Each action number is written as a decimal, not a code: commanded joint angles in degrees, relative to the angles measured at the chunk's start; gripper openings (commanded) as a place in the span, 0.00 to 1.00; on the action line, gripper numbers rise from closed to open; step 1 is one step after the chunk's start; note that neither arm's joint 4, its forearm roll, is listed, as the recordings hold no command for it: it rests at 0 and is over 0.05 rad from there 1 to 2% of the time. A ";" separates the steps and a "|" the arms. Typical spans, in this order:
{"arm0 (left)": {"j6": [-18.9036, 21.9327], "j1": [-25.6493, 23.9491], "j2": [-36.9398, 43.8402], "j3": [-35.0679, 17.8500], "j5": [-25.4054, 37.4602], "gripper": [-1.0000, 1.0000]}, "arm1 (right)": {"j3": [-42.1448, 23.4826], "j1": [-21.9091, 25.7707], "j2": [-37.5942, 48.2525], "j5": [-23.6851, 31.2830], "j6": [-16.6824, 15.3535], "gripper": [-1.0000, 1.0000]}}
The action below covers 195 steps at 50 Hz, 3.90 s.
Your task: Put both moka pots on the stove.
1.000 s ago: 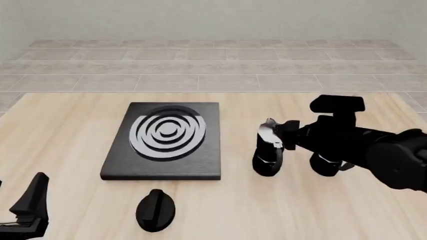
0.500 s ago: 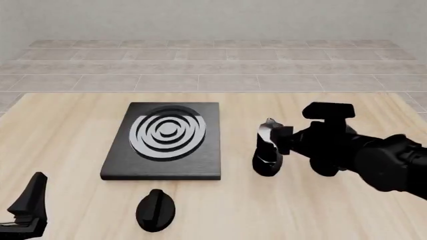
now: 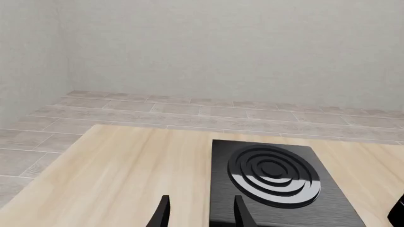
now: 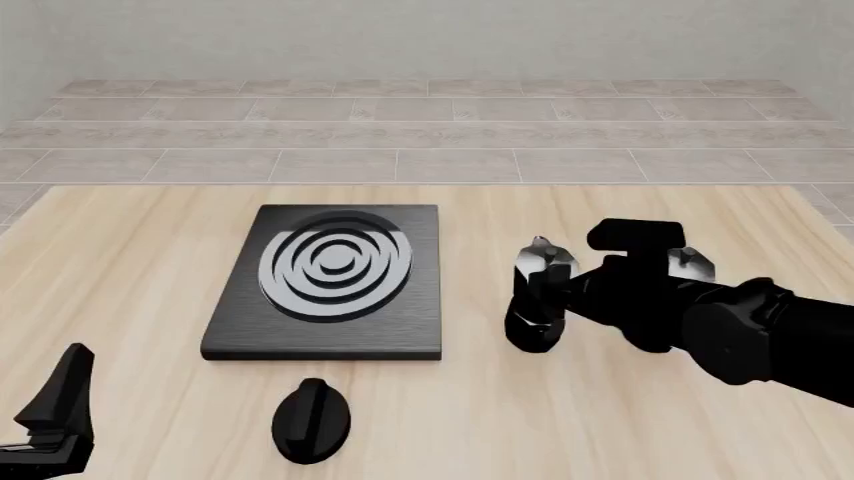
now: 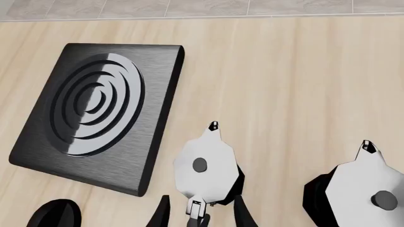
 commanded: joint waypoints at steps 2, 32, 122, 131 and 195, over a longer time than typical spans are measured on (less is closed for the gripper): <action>-0.09 0.09 0.10 -0.10 0.02 1.00 | 0.83 0.71 2.47 -2.22 0.76 1.00; -0.29 0.32 -0.22 -0.02 0.08 1.00 | 2.81 1.83 4.78 -4.81 2.12 1.00; 0.43 -0.23 0.32 0.18 -0.53 1.00 | -32.79 14.74 10.89 11.40 -12.67 0.00; 0.32 0.05 -0.14 0.23 -0.25 1.00 | -38.73 17.55 14.35 12.80 -12.79 0.00; 0.04 0.79 -0.56 -0.15 -0.01 1.00 | -70.77 22.90 42.68 16.30 -12.12 0.00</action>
